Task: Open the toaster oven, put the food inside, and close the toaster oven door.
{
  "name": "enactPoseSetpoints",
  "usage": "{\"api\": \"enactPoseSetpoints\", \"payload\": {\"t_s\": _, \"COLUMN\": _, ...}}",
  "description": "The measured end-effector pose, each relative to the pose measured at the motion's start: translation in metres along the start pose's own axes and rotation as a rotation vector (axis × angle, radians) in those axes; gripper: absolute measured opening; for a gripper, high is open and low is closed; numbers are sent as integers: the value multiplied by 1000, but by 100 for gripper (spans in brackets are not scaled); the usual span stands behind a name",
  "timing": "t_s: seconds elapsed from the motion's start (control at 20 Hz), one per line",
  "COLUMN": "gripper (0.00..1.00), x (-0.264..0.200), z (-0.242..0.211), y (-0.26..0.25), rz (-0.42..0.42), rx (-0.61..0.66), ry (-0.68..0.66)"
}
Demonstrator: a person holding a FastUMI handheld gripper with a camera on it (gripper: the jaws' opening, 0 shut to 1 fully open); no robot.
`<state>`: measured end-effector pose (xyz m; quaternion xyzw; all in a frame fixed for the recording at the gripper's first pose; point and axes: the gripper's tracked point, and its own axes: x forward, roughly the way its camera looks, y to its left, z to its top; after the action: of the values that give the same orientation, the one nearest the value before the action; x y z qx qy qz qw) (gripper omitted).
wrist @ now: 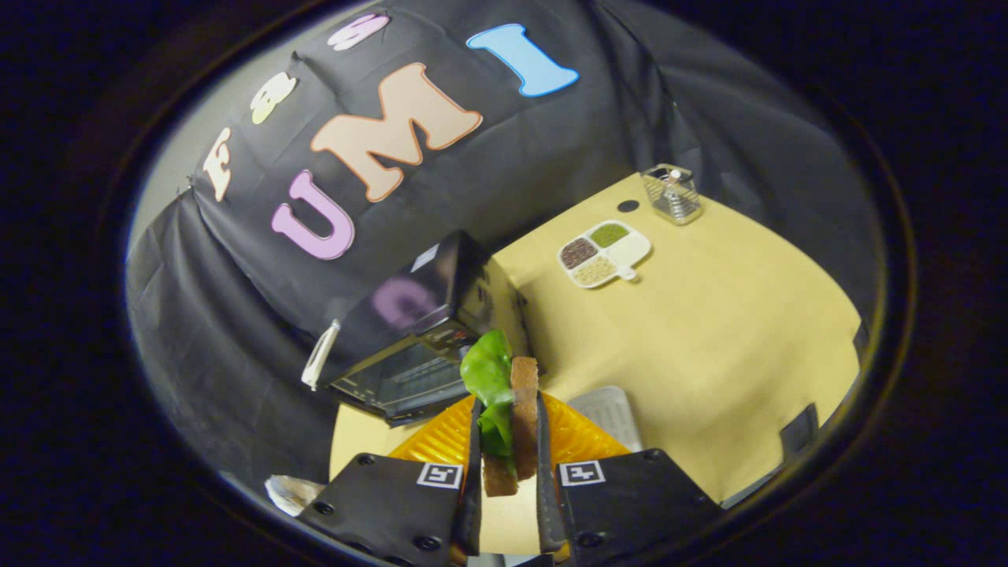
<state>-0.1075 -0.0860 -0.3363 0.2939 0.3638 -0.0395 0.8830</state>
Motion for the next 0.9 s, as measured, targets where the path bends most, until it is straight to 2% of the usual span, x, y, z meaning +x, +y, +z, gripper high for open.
{"api": "enactPoseSetpoints", "payload": {"t_s": 0.2, "gripper": 30, "x": 21, "z": -34, "y": 39, "rz": 62, "rx": 72, "ry": 65}}
{"api": "enactPoseSetpoints", "payload": {"t_s": 0.55, "gripper": 30, "x": 57, "z": -71, "y": 85, "rz": 108, "rx": 161, "ry": 116}}
{"api": "enactPoseSetpoints", "payload": {"t_s": 0.9, "gripper": 30, "x": 95, "z": -75, "y": 114, "rz": 148, "rx": 349, "ry": 91}}
